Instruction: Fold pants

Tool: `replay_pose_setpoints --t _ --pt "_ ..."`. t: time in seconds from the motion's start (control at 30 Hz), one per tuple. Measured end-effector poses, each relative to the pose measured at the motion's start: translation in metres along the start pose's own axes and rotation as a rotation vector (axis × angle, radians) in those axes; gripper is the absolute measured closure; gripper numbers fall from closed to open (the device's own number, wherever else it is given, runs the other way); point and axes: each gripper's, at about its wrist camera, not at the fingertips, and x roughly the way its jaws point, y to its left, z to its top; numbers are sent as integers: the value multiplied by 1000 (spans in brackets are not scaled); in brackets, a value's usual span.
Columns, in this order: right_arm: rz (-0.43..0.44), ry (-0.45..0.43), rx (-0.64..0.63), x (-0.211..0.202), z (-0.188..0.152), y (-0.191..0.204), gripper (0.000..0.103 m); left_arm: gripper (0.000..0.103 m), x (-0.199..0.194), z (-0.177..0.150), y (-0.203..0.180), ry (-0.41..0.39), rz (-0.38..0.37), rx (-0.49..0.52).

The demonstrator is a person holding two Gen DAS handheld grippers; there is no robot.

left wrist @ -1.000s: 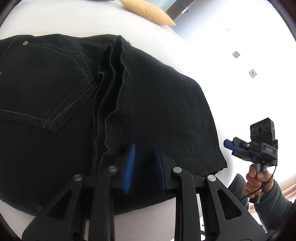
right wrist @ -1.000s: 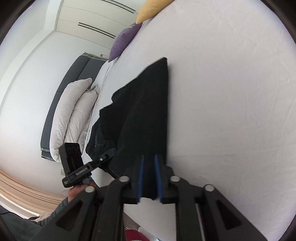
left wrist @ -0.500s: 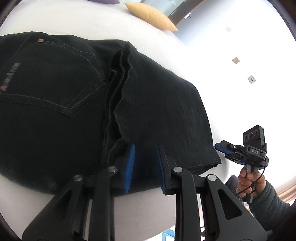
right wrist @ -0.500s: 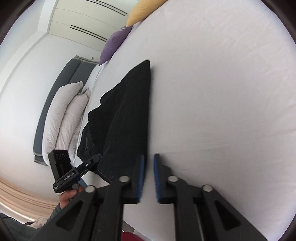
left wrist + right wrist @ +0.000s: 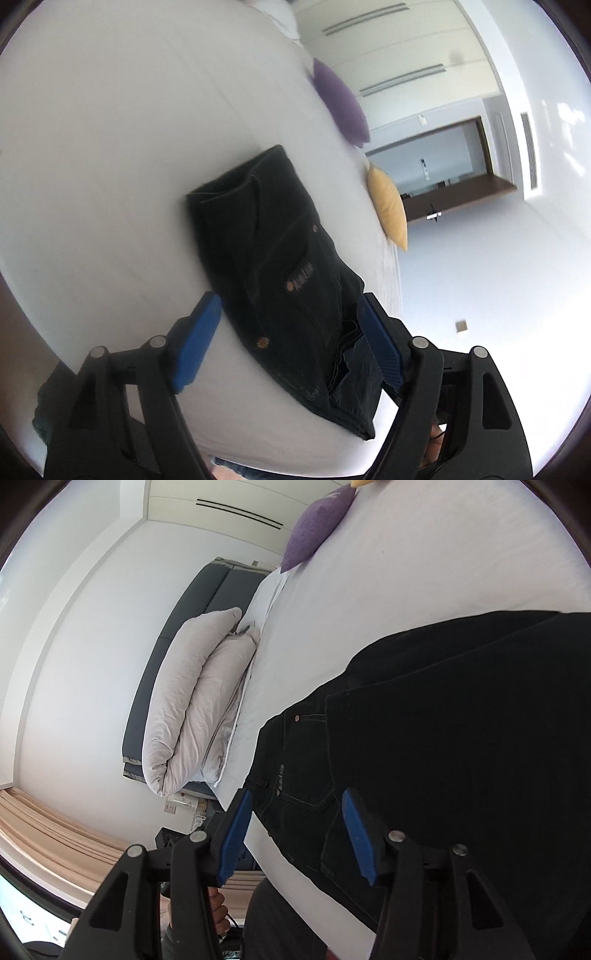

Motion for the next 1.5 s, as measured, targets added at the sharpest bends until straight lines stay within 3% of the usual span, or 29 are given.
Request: replay_pose_setpoints --t 0.07,0.2,0.23,0.27,0.33,0.4,0.8,0.87,0.93,1.03,1.3,1.37,1.5 --pt "13 28 17 19 5 -2 48 27 6 5 13 22 -9 -56" --pt "-48 70 104 43 2 -35 48 27 29 10 25 65 2 -95" --pt "-69 75 129 39 -1 -50 53 27 32 11 25 67 -4 -98" --pt "-75 63 140 37 -4 -58 68 27 36 12 25 67 -1 -100" --pt "-43 40 156 30 -9 -69 83 27 42 16 25 65 -4 -107" --pt "-42 43 168 27 -11 -73 89 27 51 22 28 60 3 -121" --pt "-58 46 164 38 -14 -62 90 29 77 55 39 37 -24 -186" --pt "-56 45 167 38 -14 -63 90 33 85 59 37 44 -11 -174" --pt "-55 44 166 37 -14 -63 90 56 90 63 35 51 6 -162" --pt "-58 43 166 35 -14 -64 90 77 96 65 39 63 26 -181" --pt "-88 45 167 37 -15 -63 96 88 89 67 31 54 29 -133" --pt "-105 48 171 38 -15 -63 102 89 86 67 22 41 35 -93" --pt "-124 50 168 40 -15 -63 103 90 84 63 -7 19 57 22"
